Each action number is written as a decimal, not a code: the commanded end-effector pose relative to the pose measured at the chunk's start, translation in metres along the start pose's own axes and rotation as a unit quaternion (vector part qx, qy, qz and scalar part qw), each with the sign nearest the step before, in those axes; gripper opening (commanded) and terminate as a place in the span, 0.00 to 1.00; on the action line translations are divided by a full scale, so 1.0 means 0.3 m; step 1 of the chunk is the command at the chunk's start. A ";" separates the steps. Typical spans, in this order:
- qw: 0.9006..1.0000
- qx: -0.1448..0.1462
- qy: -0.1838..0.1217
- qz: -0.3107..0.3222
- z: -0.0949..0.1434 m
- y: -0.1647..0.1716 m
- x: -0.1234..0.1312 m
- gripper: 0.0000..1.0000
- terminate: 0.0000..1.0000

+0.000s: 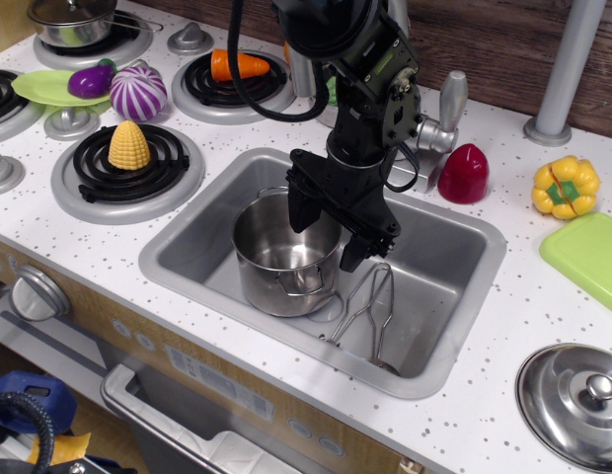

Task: Pick up pot from sink

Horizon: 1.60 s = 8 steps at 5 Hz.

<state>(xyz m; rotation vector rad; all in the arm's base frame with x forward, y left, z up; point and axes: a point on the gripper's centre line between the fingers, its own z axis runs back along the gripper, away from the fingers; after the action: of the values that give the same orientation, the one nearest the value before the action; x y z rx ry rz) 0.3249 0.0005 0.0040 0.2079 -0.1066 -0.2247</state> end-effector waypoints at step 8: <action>0.999 0.018 -0.001 0.026 0.048 0.018 -0.011 0.00 0.00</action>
<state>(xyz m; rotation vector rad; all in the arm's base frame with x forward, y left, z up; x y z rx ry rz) 0.3094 0.0076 0.0135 0.2535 -0.0409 -0.1754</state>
